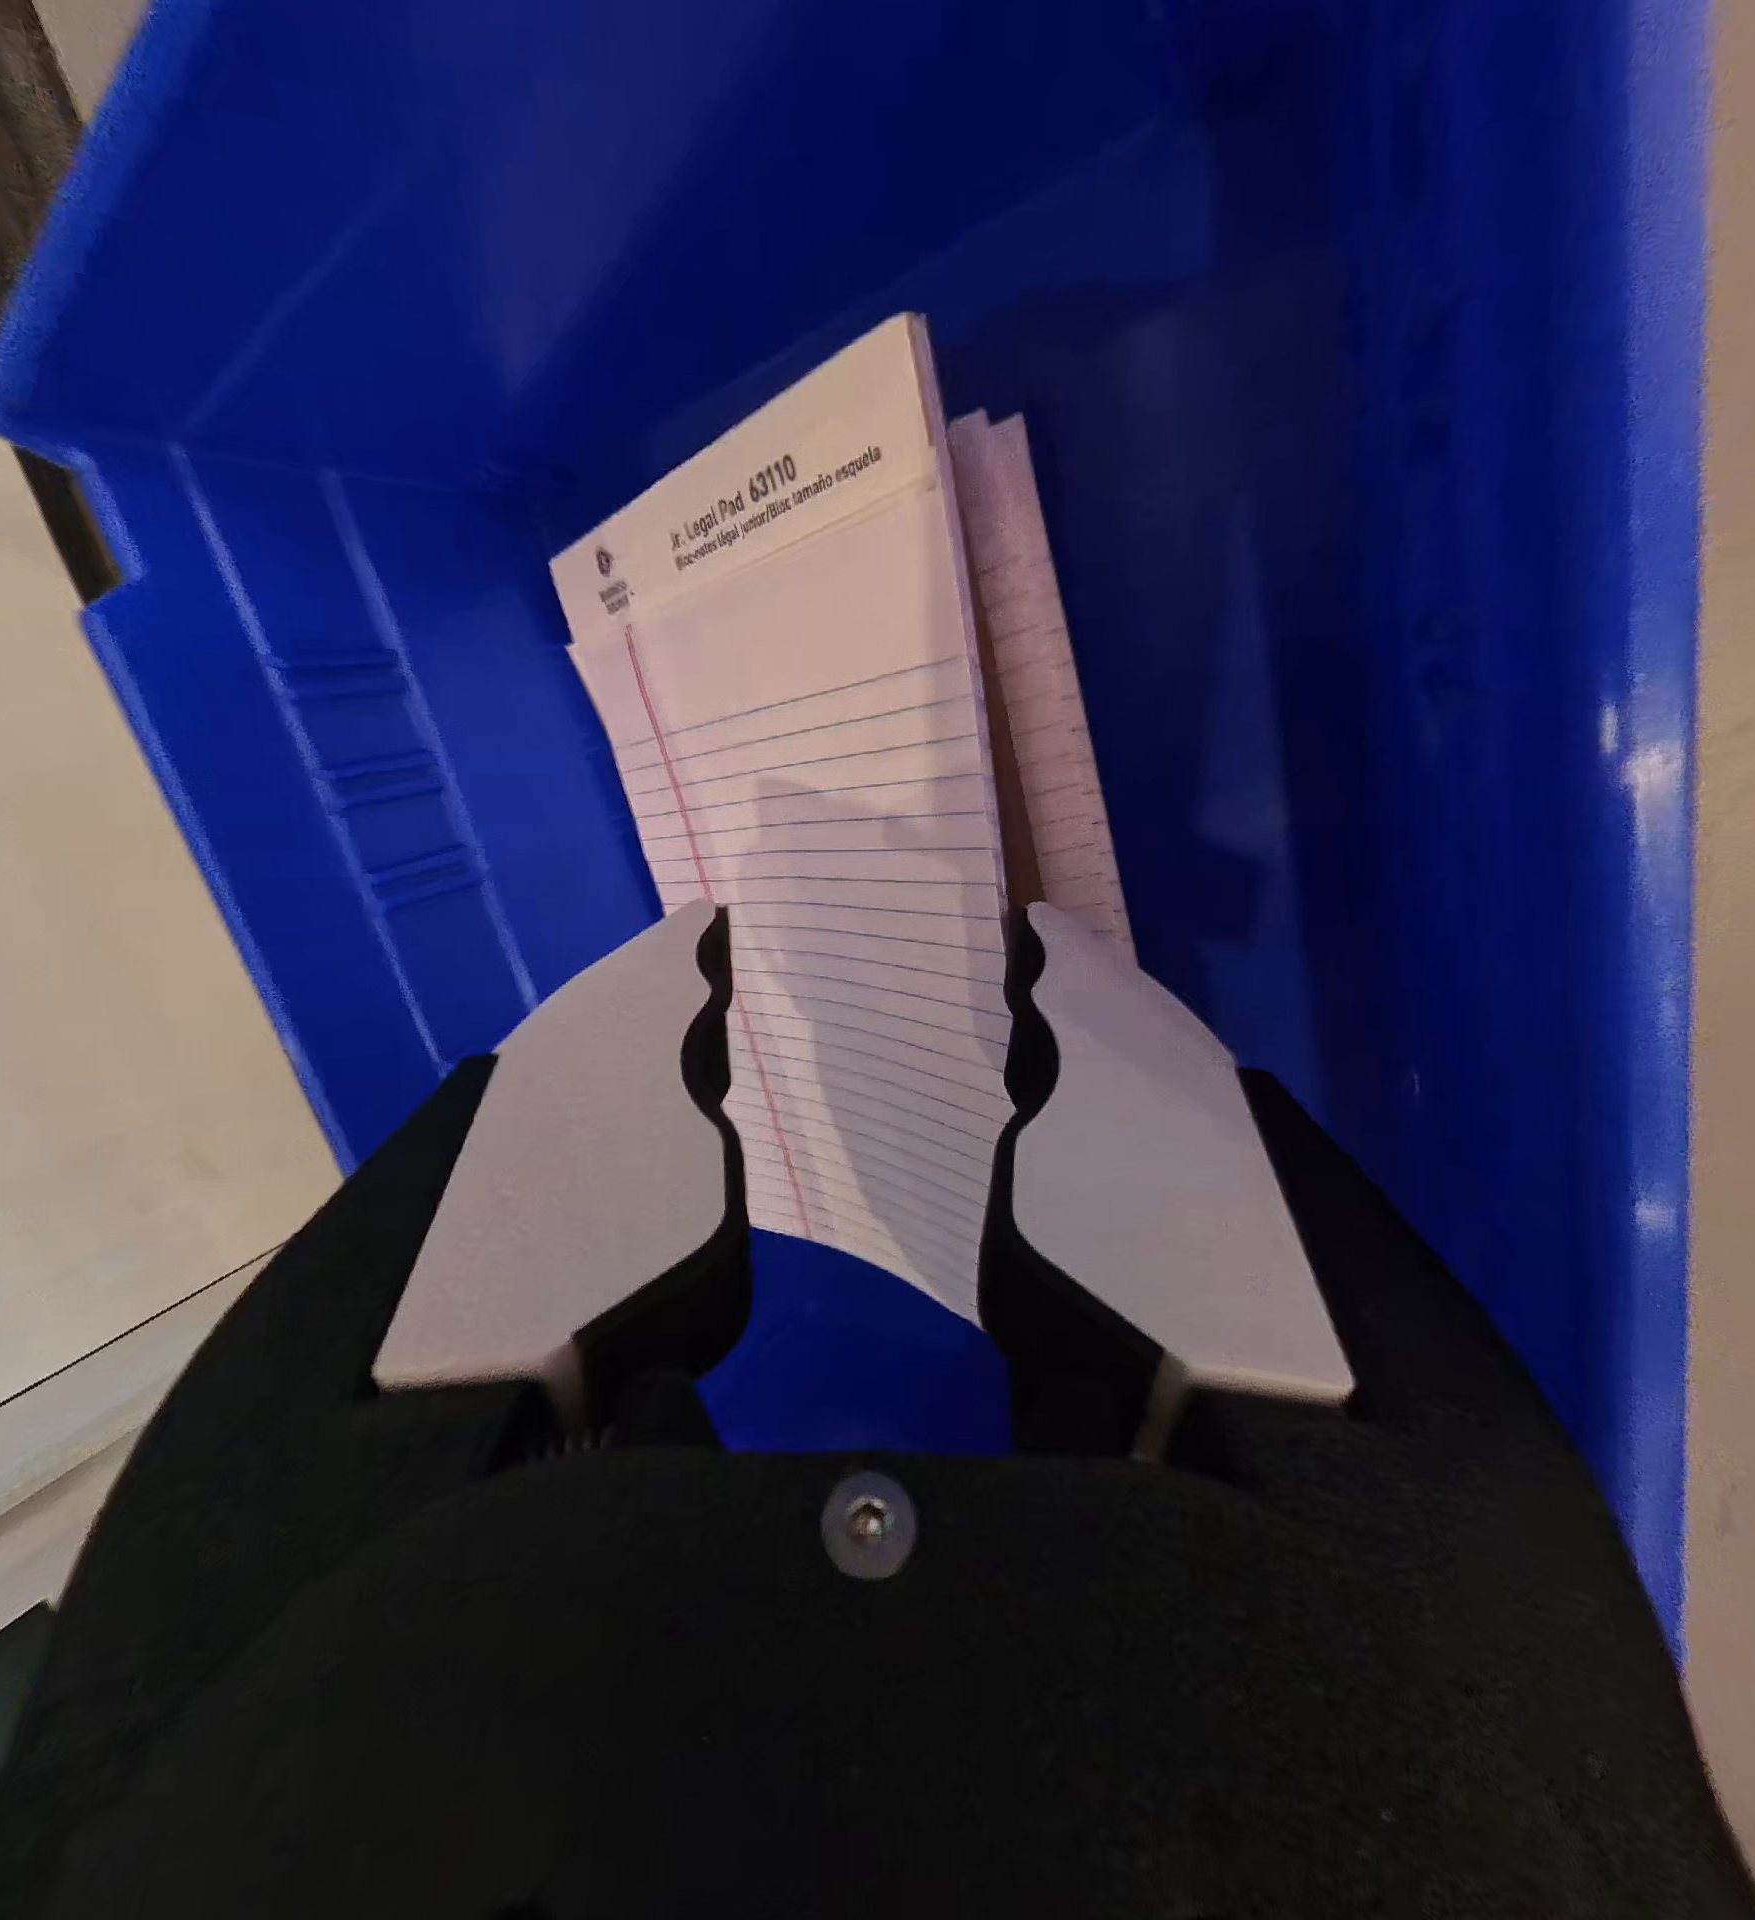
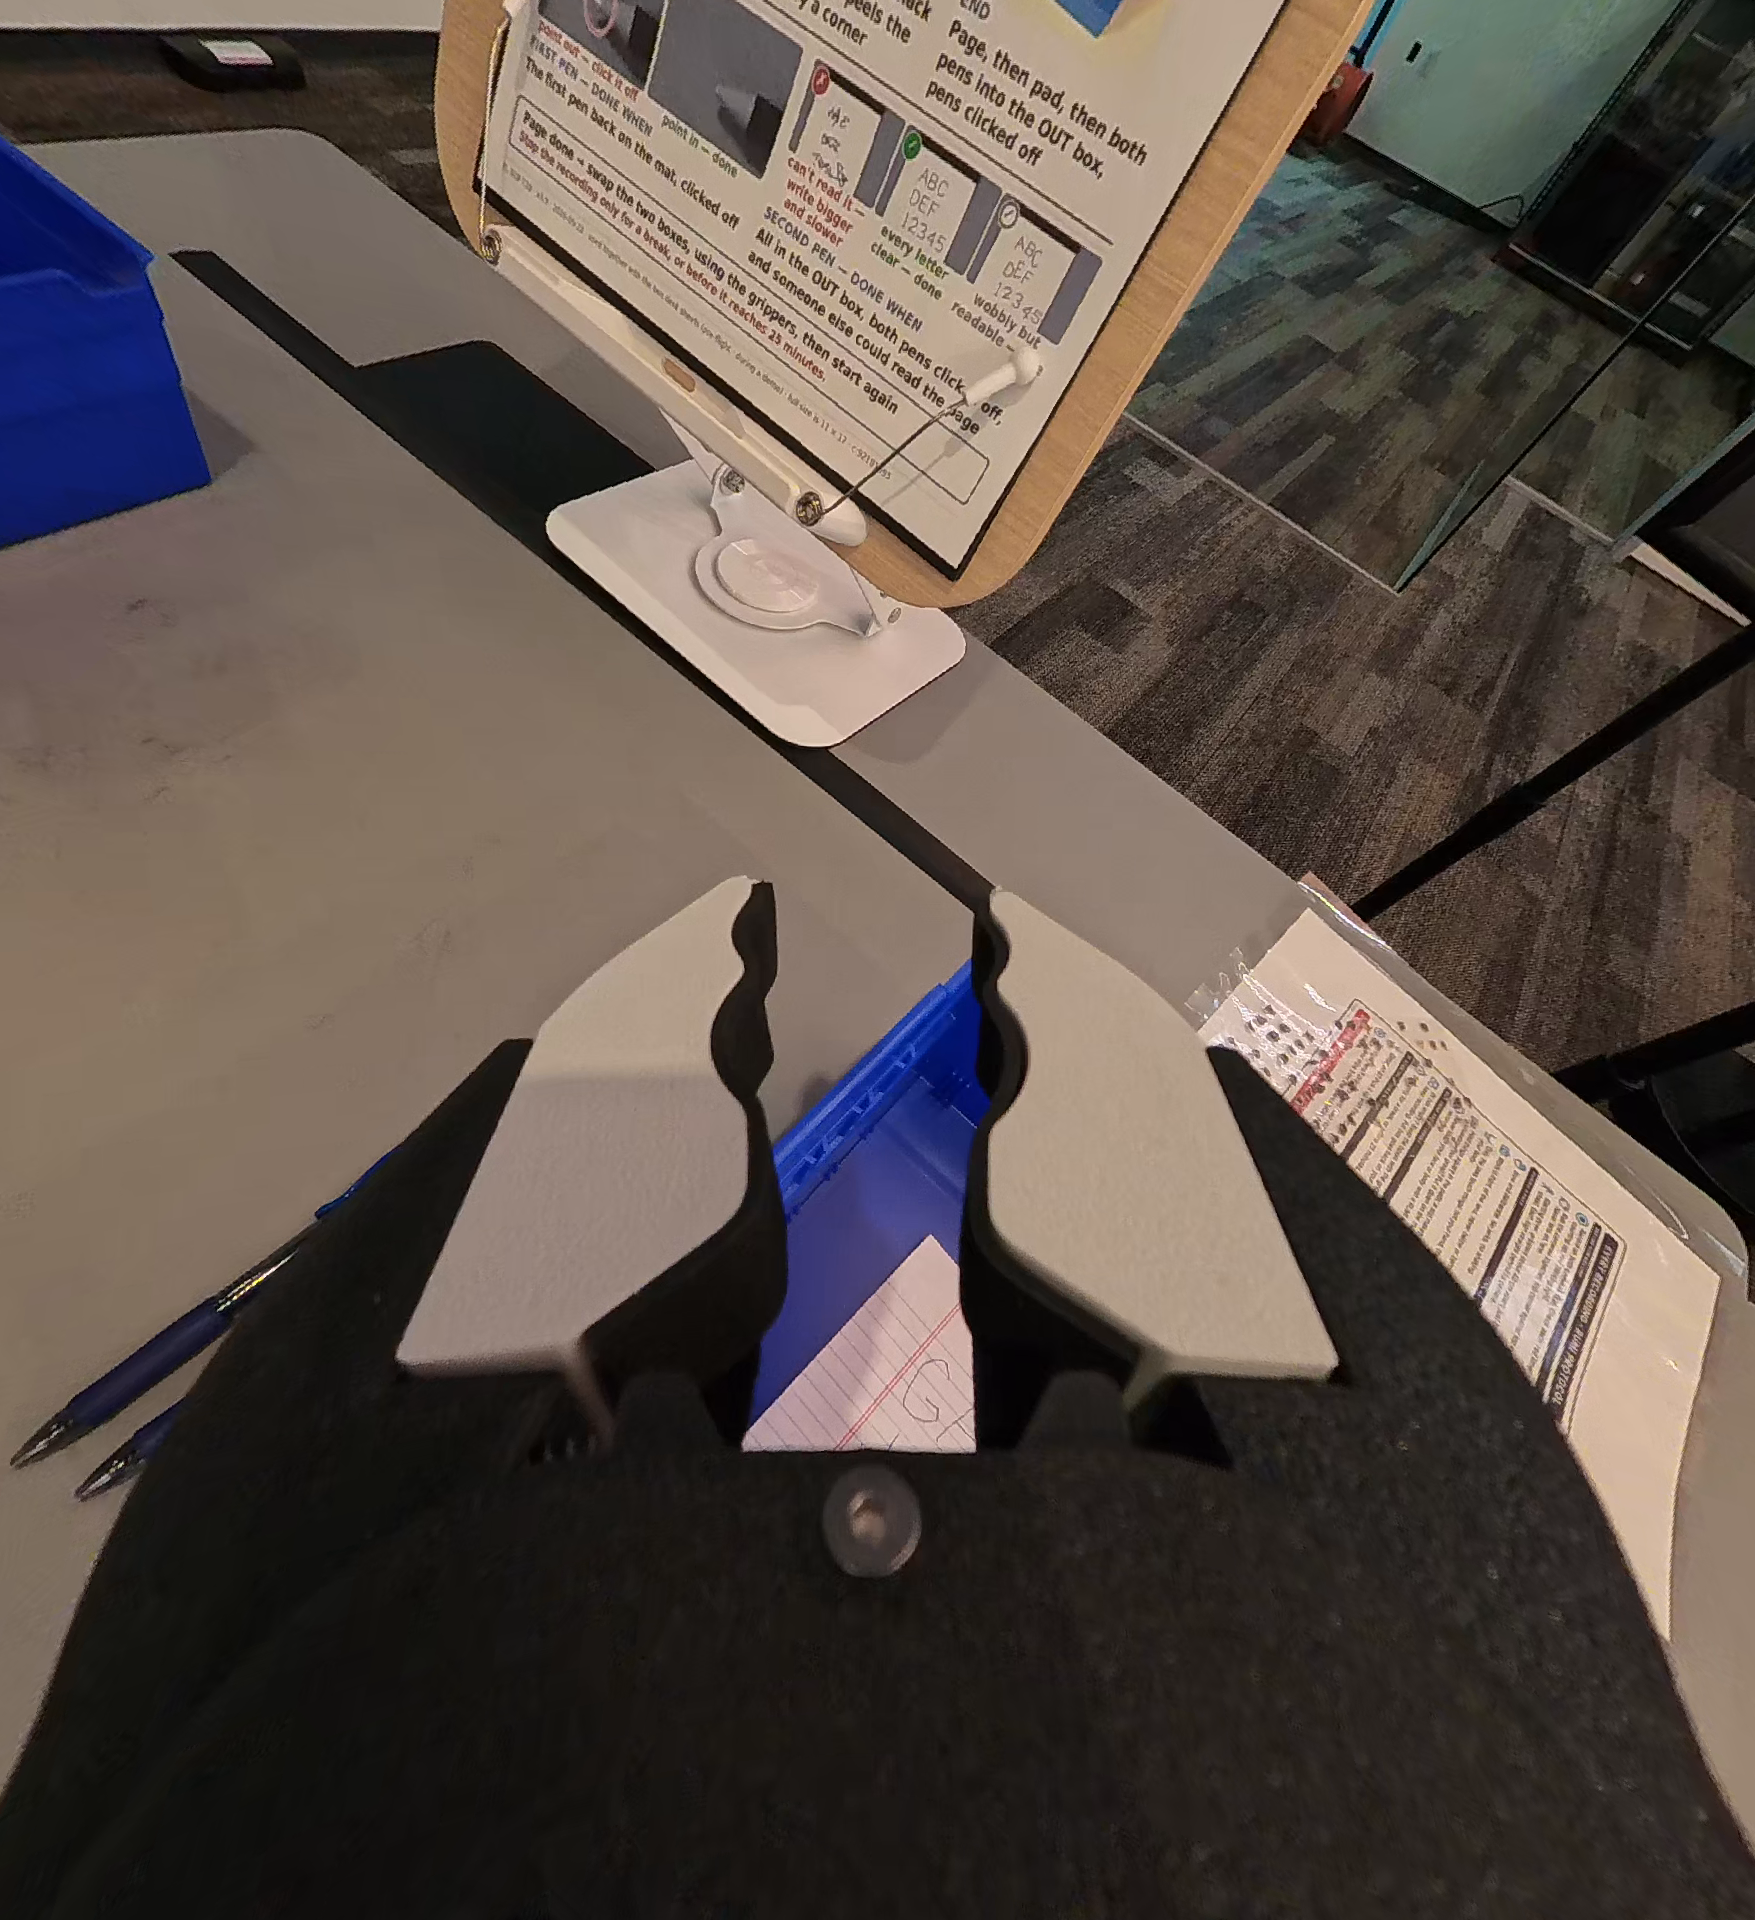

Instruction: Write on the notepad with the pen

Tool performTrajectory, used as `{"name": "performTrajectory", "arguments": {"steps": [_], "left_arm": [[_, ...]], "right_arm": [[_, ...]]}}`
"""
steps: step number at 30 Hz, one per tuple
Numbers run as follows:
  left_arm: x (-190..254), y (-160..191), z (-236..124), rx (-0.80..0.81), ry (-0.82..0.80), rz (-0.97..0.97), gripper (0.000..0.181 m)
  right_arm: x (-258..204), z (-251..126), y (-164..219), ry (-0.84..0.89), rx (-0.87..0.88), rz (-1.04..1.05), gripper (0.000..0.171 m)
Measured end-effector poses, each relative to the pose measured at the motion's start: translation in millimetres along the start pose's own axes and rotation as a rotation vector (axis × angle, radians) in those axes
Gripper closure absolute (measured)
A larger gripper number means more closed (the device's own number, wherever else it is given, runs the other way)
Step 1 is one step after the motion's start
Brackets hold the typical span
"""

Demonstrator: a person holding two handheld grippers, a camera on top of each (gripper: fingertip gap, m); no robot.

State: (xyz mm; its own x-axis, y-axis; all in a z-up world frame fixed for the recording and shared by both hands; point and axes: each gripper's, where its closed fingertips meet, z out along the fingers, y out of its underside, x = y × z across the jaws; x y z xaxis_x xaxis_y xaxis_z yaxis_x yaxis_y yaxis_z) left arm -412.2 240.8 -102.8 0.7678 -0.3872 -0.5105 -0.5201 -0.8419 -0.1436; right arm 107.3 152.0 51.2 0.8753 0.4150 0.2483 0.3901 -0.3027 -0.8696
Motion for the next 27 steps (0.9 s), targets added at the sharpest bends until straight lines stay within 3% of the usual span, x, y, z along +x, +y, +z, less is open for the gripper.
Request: {"name": "performTrajectory", "arguments": {"steps": [18,24,27], "left_arm": [[-62,4,-31,0.015,-0.088,-0.040,0.152],[-75,13,-26,-0.016,-0.056,-0.072,0.158],[-69,14,-21,-0.007,0.022,-0.107,0.162]], "right_arm": [[-9,4,-3,-0.040,0.003,0.021,0.136],[-81,8,-42,-0.306,0.120,0.064,0.136],[-113,13,-50,-0.352,0.105,-0.009,0.135]]}}
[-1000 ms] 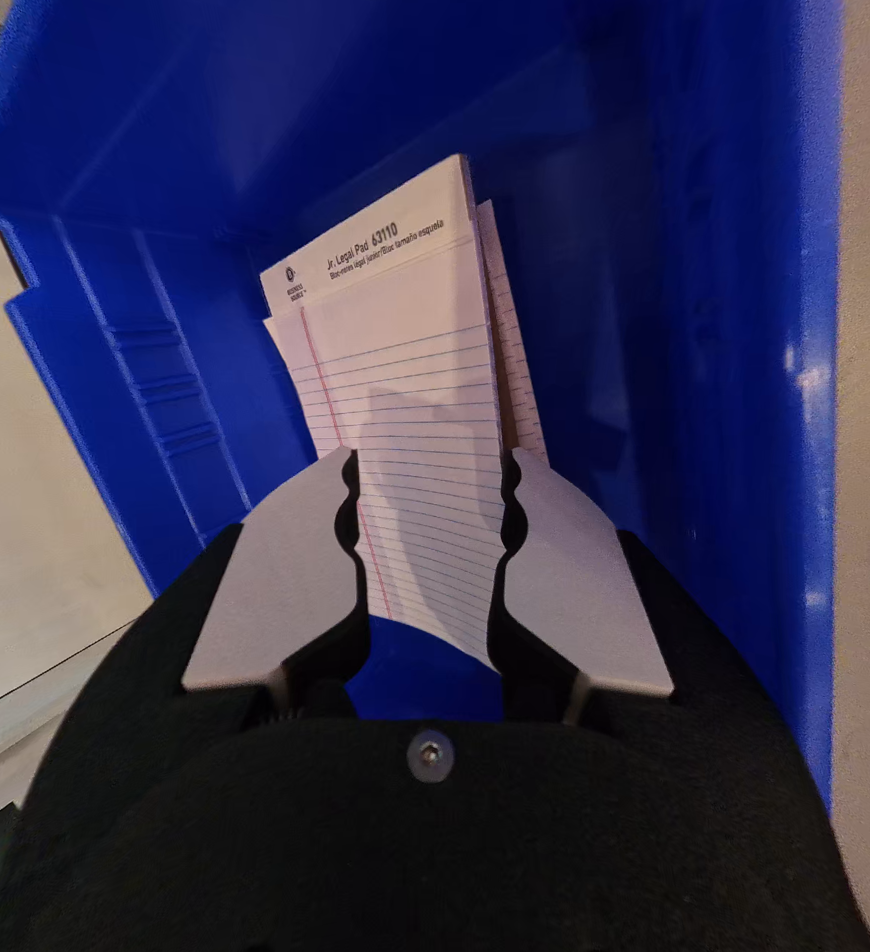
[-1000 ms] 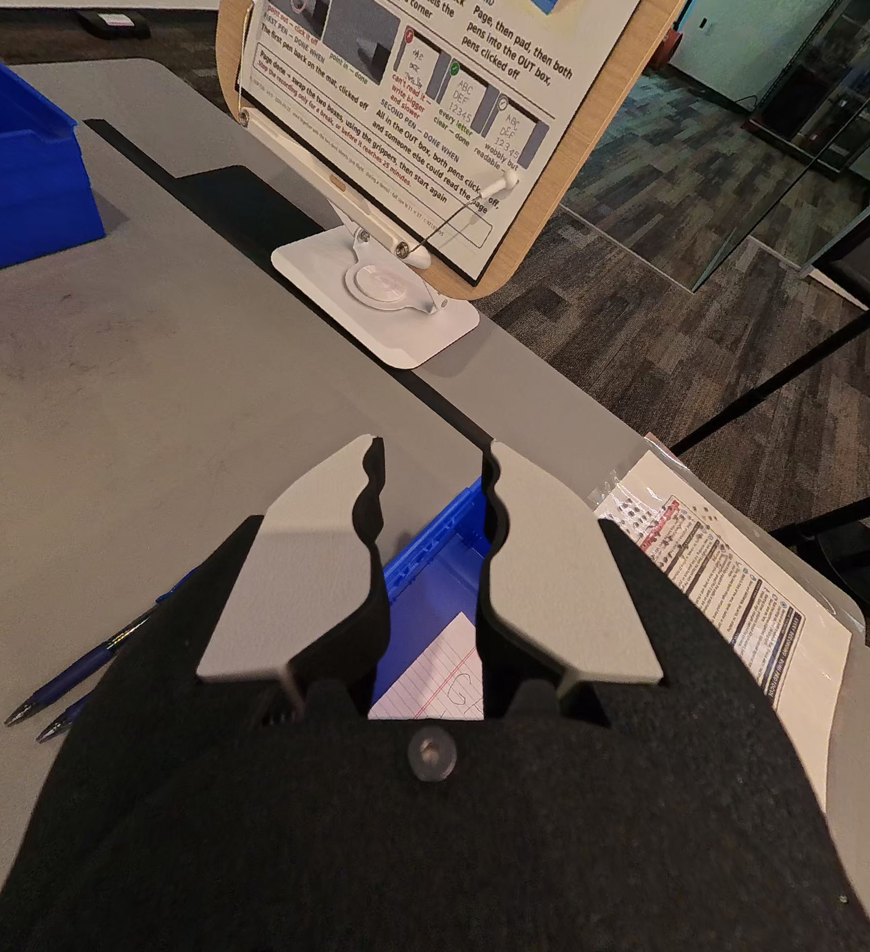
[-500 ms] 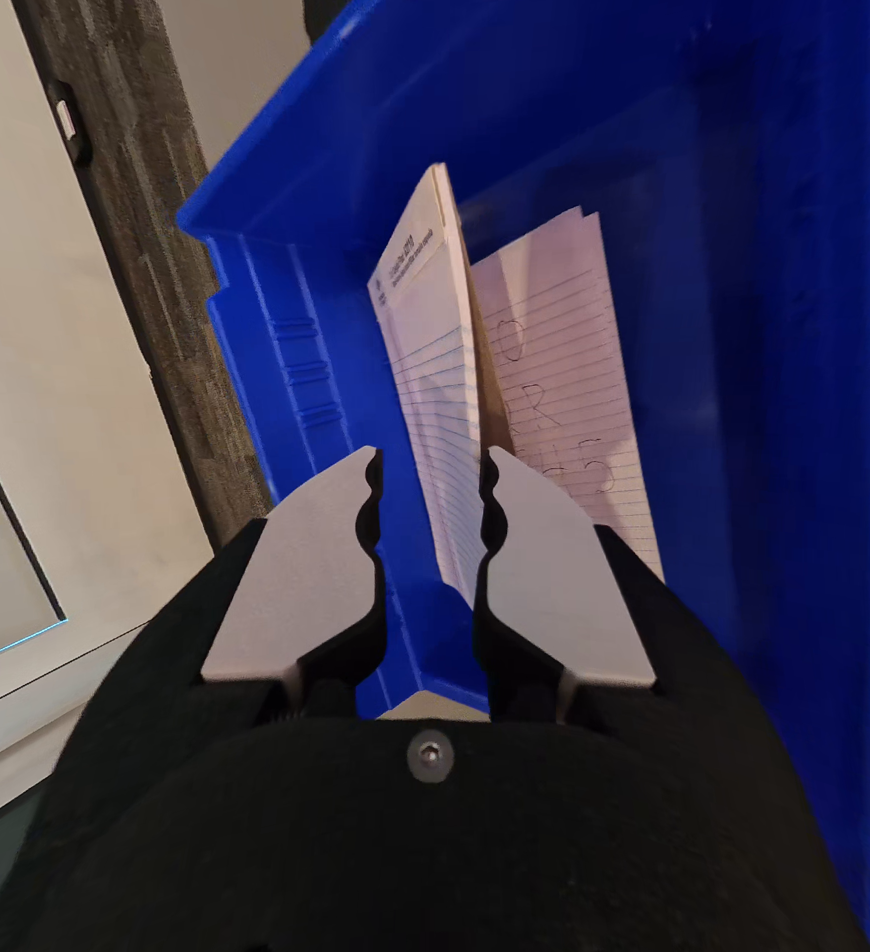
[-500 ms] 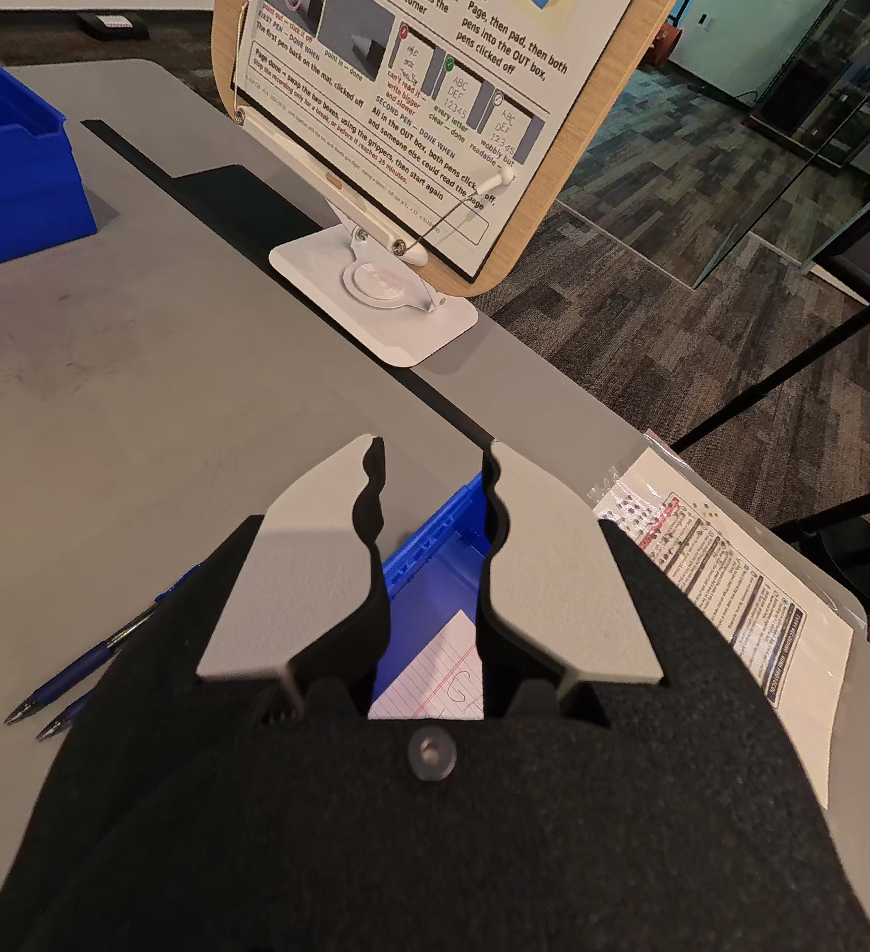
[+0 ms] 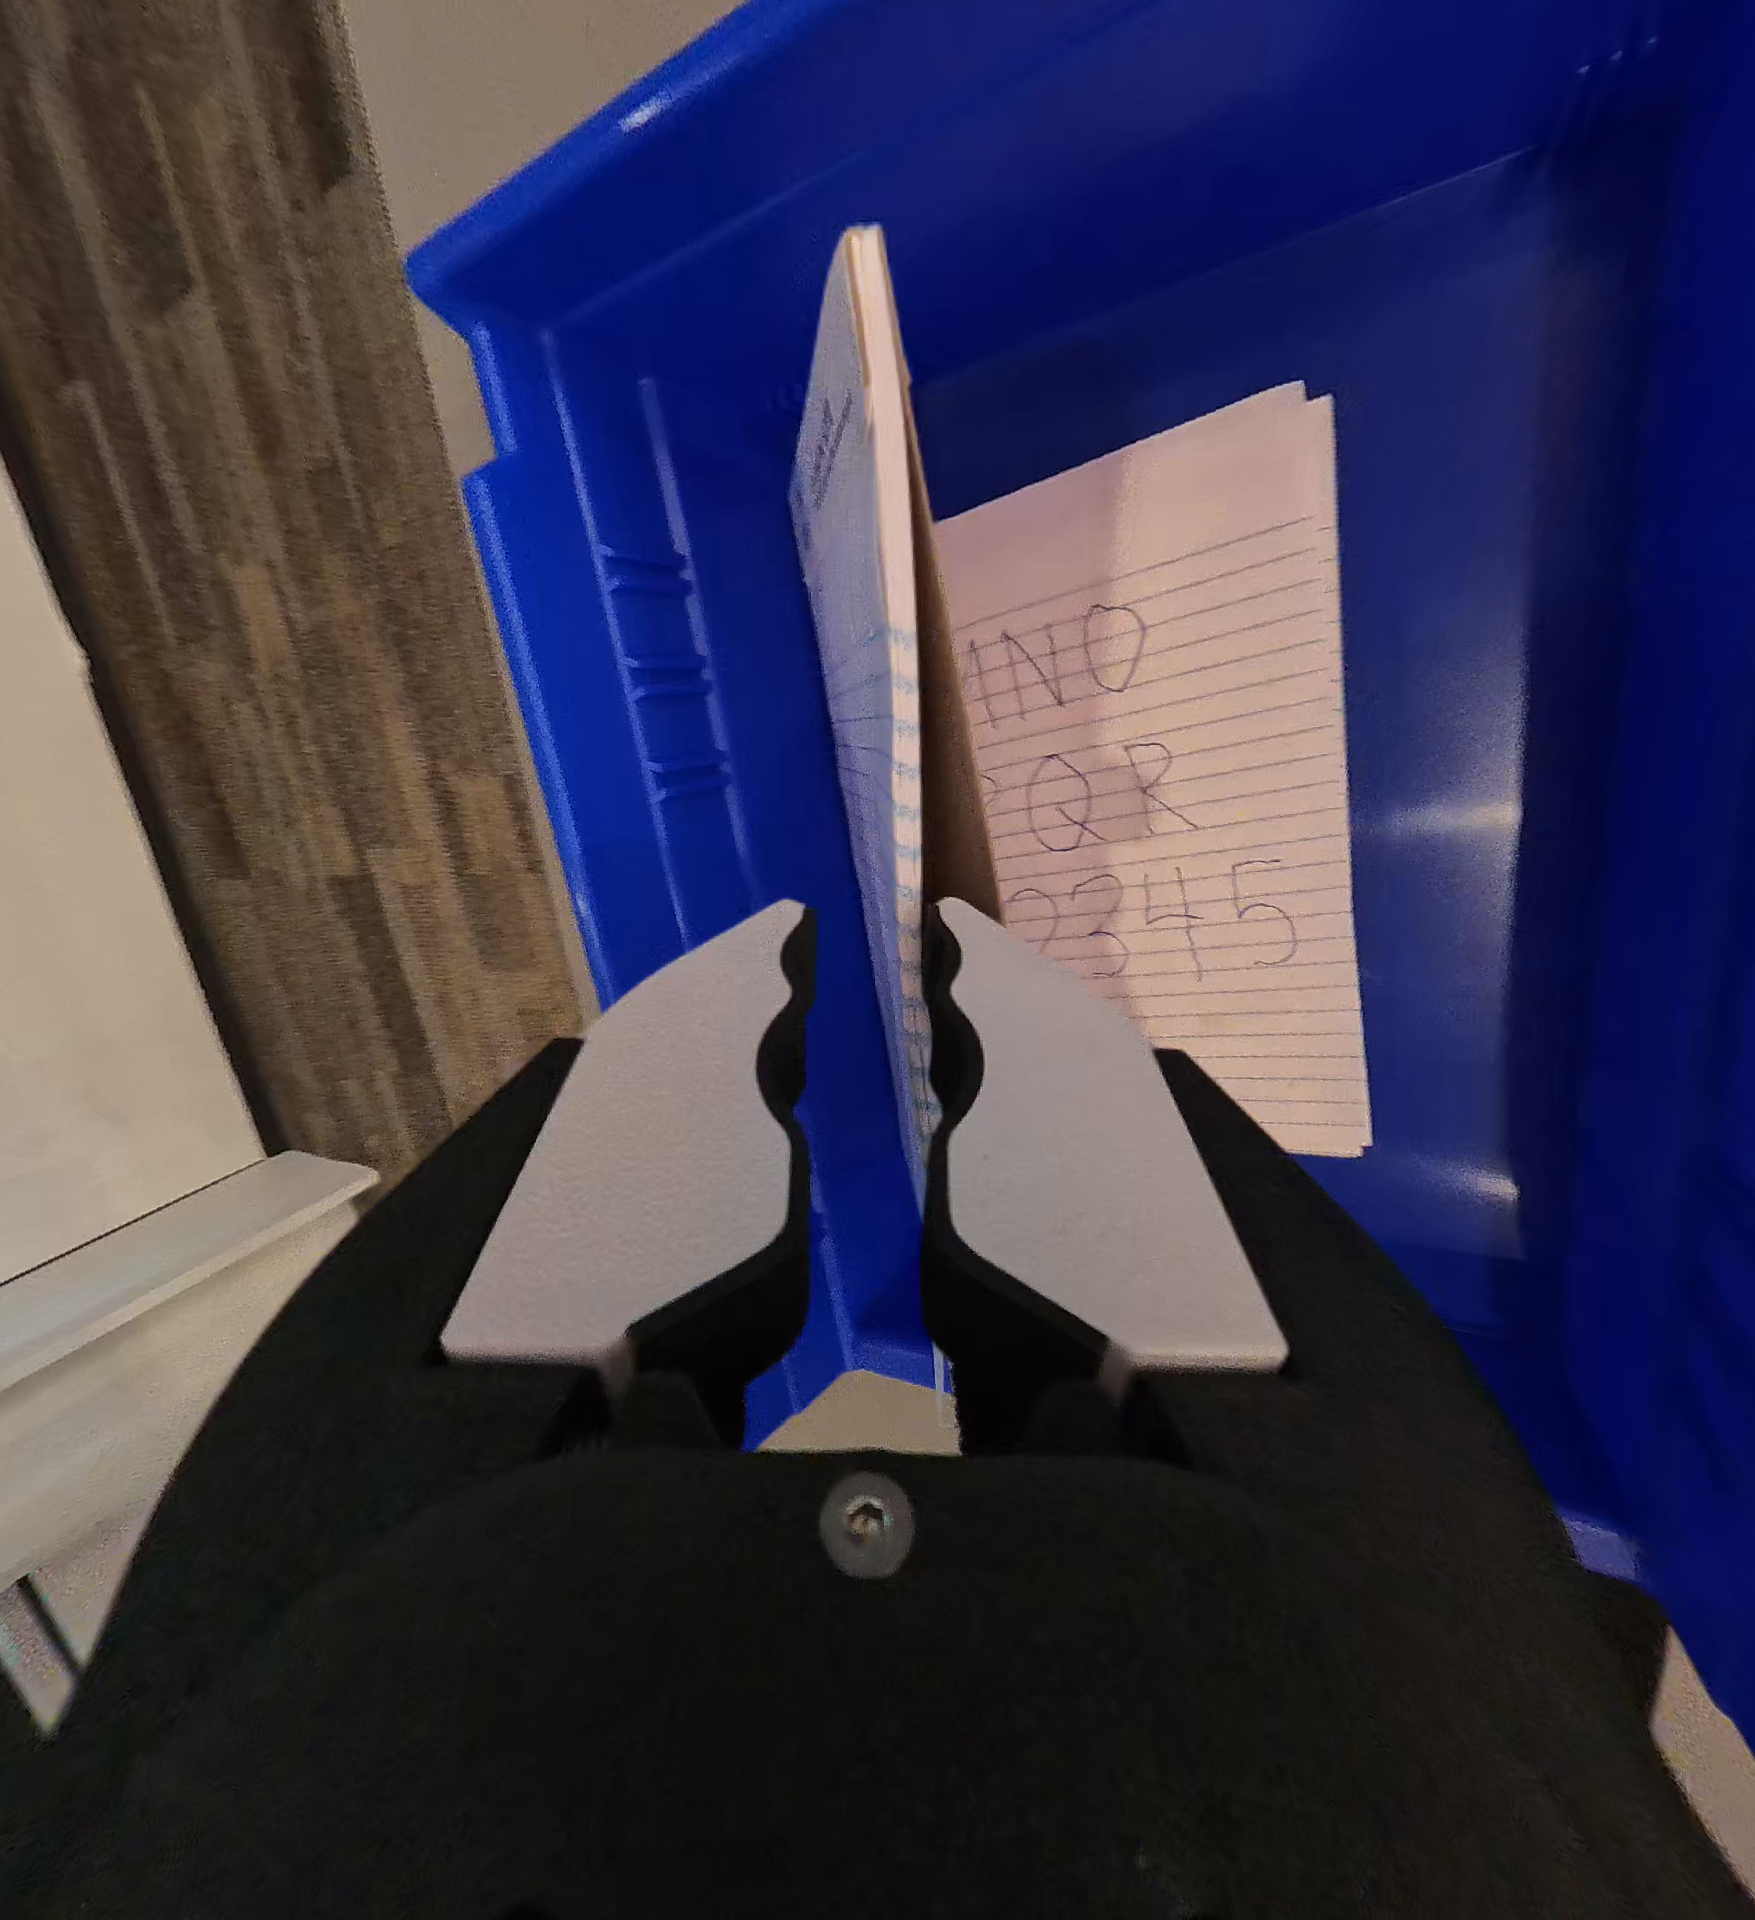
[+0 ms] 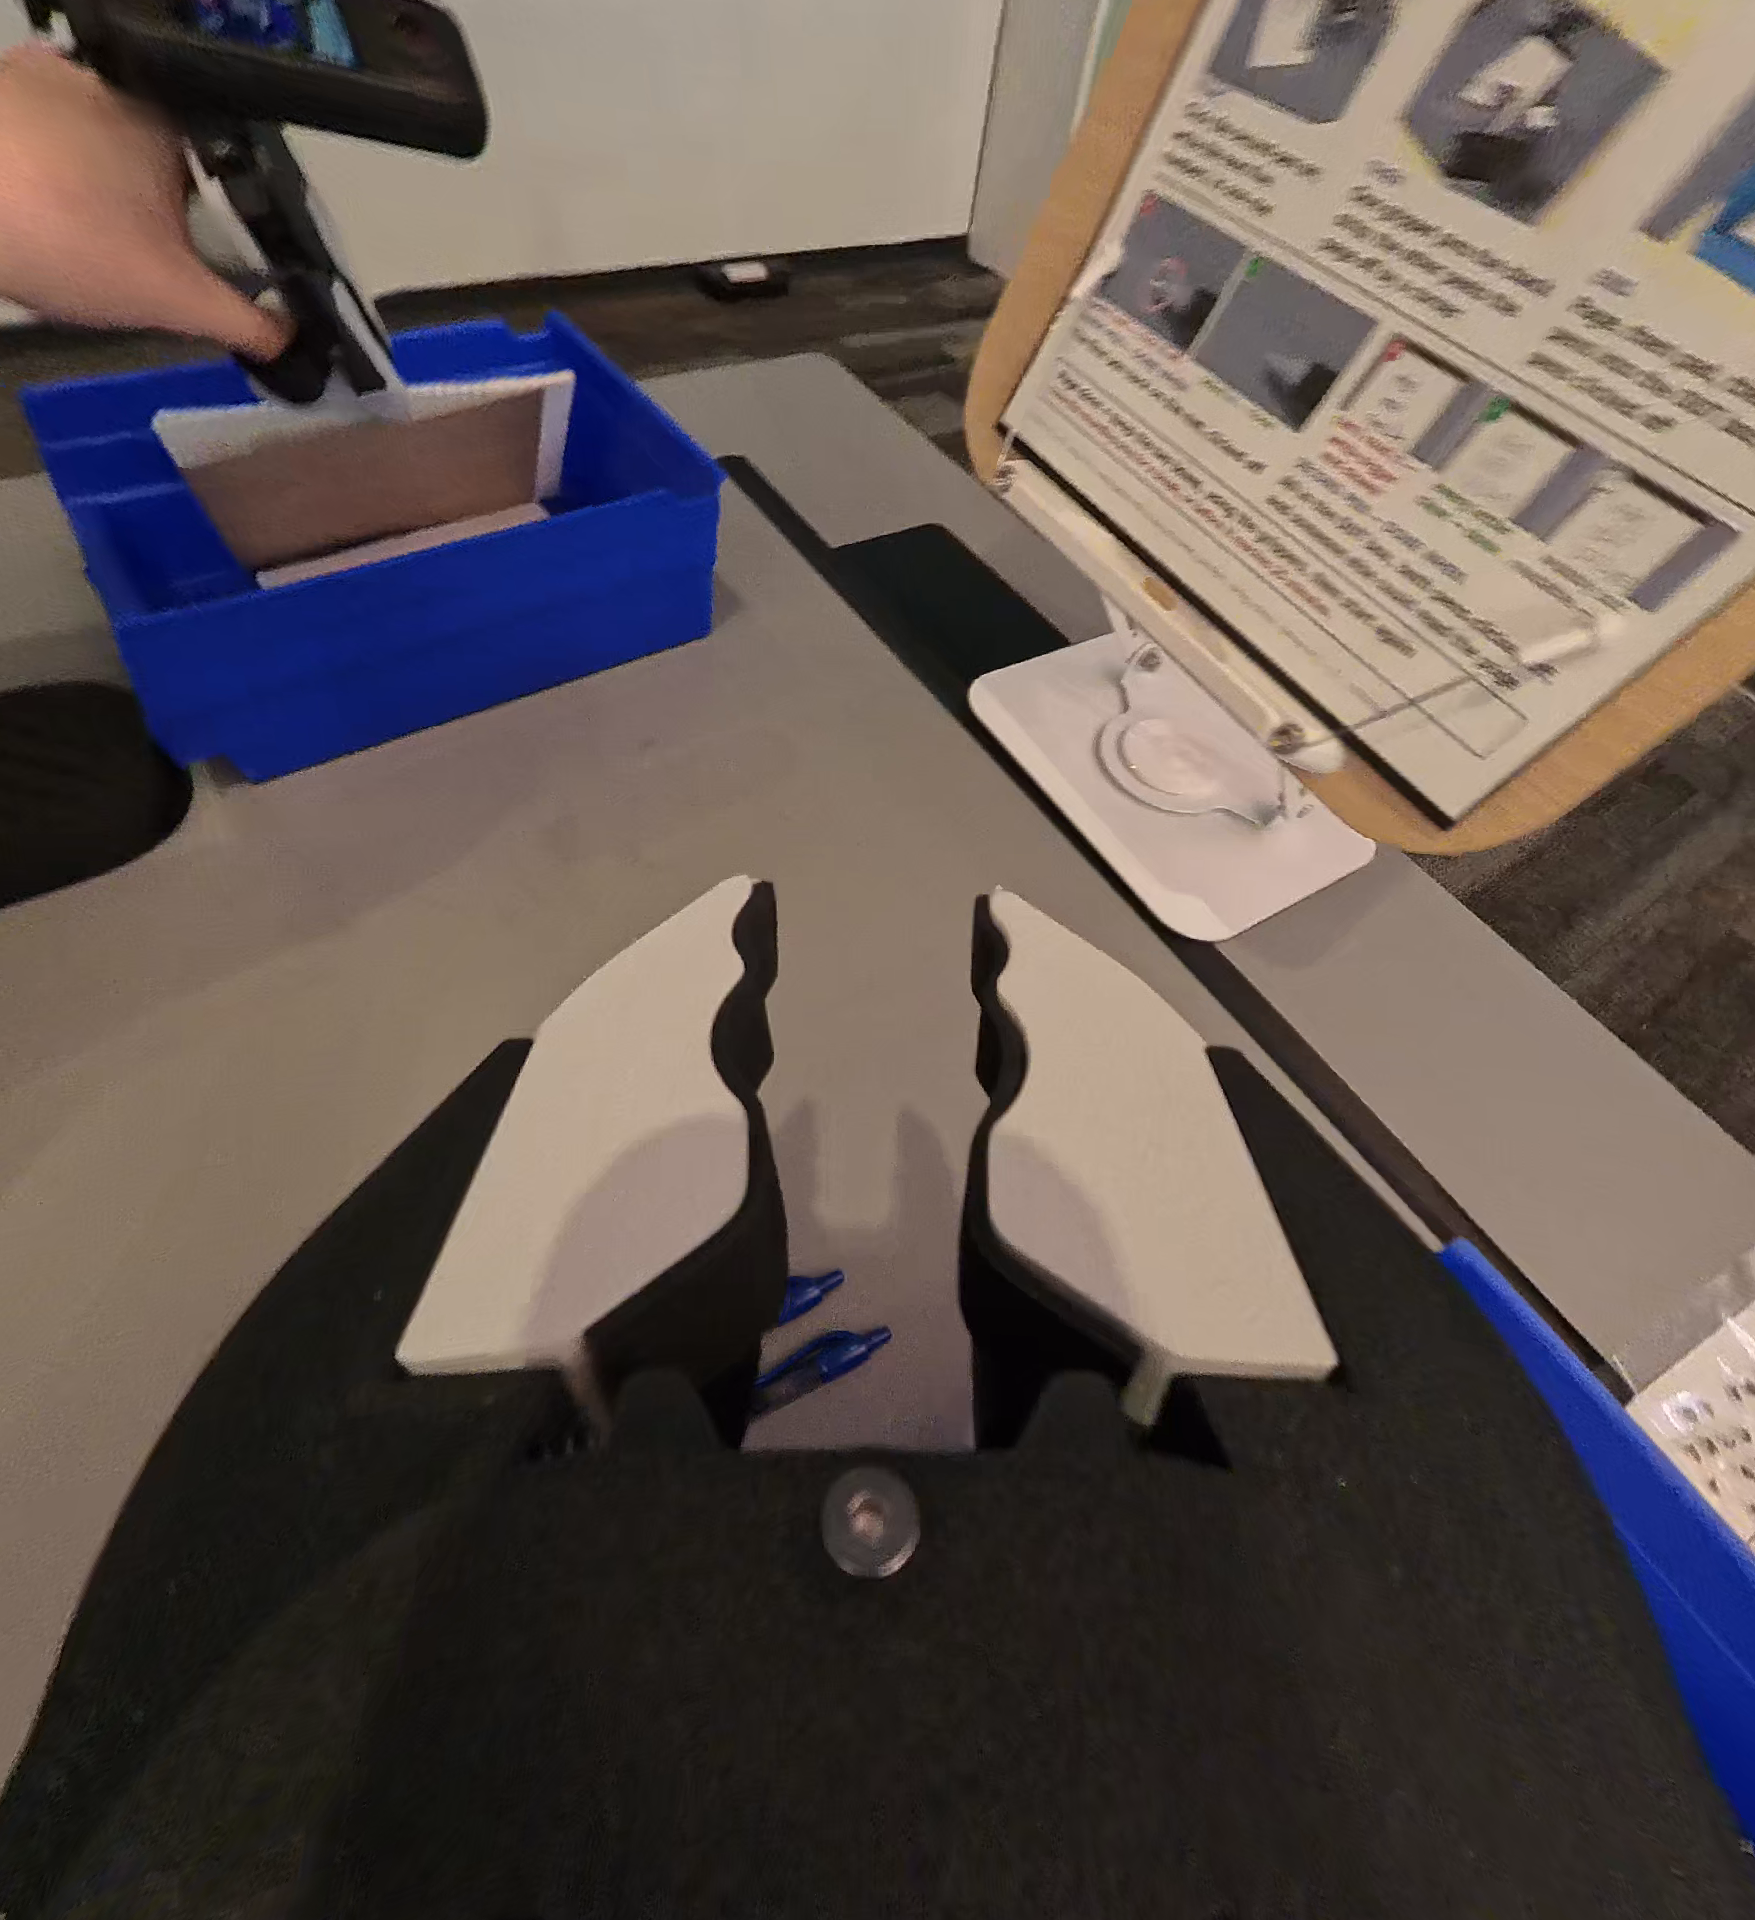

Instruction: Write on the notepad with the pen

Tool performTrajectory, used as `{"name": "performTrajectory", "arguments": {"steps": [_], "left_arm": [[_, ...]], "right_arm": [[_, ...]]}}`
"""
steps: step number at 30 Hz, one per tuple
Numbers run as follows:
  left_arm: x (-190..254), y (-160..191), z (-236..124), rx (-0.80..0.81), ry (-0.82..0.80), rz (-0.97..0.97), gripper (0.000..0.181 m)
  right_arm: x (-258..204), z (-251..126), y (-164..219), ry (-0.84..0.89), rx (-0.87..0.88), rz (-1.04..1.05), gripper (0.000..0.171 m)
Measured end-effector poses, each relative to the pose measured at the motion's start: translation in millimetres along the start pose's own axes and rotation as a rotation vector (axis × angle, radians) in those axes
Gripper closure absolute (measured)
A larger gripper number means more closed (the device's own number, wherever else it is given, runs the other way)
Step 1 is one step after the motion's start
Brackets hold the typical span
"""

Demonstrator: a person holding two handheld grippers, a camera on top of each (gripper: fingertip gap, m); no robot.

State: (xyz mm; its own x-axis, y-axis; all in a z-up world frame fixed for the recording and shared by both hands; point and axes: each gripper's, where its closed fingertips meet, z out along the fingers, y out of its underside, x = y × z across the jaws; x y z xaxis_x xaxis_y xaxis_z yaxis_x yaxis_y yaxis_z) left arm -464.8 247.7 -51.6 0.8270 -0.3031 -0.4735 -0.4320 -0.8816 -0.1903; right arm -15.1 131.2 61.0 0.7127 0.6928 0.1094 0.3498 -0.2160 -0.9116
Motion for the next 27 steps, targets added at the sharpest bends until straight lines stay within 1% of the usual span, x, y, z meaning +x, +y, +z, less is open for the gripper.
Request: {"name": "performTrajectory", "arguments": {"steps": [1,4,10,14,17,22,27], "left_arm": [[2,1,2,-0.004,0.024,-0.008,0.164],[4,7,7,-0.036,0.065,-0.006,0.177],[0,12,10,-0.056,0.098,-0.017,0.178],[-7,15,2,-0.056,0.119,-0.037,0.178],[-15,18,-13,-0.048,0.125,-0.048,0.178],[-32,18,-54,-0.006,0.076,-0.041,0.178],[-22,21,-100,0.014,0.046,0.014,0.178]], "right_arm": [[-5,4,0,0.000,-0.014,-0.023,0.135],[-13,7,-4,-0.002,-0.015,-0.042,0.136],[1,-1,-1,0.018,-0.005,-0.006,0.137],[12,-7,1,0.034,0.008,0.022,0.137],[18,-12,1,0.043,0.018,0.037,0.137],[21,-19,-2,0.041,0.042,0.049,0.137],[24,-28,-3,0.039,0.056,0.058,0.136]]}}
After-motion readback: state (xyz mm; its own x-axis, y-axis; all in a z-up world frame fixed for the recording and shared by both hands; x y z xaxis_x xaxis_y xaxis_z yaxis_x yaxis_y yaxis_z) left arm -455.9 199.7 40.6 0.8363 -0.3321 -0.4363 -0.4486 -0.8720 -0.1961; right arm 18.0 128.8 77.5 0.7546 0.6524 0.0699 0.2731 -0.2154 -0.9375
